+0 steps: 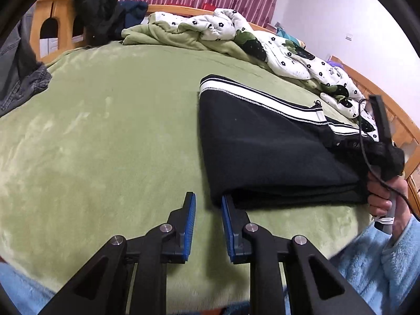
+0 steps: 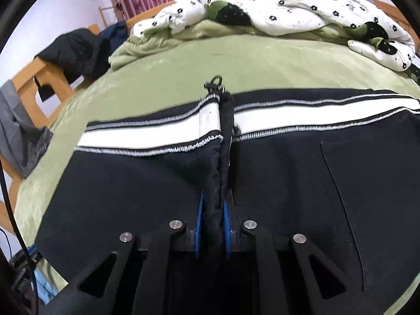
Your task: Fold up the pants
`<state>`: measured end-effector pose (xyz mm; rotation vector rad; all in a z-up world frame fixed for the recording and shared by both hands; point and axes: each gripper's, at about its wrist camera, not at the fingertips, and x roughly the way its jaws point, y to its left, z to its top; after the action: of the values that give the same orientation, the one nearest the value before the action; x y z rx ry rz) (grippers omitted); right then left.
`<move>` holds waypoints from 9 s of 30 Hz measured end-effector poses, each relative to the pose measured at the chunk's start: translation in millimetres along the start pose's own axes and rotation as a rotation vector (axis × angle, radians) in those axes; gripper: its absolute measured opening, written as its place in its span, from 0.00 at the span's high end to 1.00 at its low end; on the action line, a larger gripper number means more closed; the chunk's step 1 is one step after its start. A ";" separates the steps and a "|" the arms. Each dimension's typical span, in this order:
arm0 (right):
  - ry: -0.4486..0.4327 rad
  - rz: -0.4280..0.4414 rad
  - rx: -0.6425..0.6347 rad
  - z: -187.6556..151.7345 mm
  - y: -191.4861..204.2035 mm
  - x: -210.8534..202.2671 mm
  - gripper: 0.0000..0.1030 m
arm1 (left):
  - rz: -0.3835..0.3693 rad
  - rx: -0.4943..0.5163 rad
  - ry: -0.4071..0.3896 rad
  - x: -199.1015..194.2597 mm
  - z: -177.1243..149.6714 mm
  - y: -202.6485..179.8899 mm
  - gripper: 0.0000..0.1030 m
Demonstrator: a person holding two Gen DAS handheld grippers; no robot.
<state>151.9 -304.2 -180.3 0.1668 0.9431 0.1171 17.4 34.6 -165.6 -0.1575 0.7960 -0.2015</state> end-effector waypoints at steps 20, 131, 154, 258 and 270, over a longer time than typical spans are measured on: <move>-0.111 -0.033 -0.029 -64.2 -21.0 -89.0 0.65 | 0.123 0.088 0.055 29.2 27.6 -32.6 0.70; -0.063 -0.090 -0.049 -21.5 76.8 11.7 0.40 | 0.100 -0.236 -0.043 -11.9 22.7 130.3 0.57; -0.106 -0.083 -0.035 -22.6 74.9 13.2 0.36 | -0.040 -0.520 -0.080 -3.9 19.5 193.8 0.48; -0.207 0.158 0.293 71.9 -183.1 -37.9 0.84 | -0.171 0.287 0.151 60.4 30.7 -151.1 0.54; -0.217 0.116 0.271 61.8 -179.1 -44.6 0.83 | -0.004 0.375 0.094 90.6 47.8 -177.8 0.85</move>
<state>181.0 -493.2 -143.8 0.4757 0.7299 0.0760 92.4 -156.3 -157.0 0.2053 0.8377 -0.3600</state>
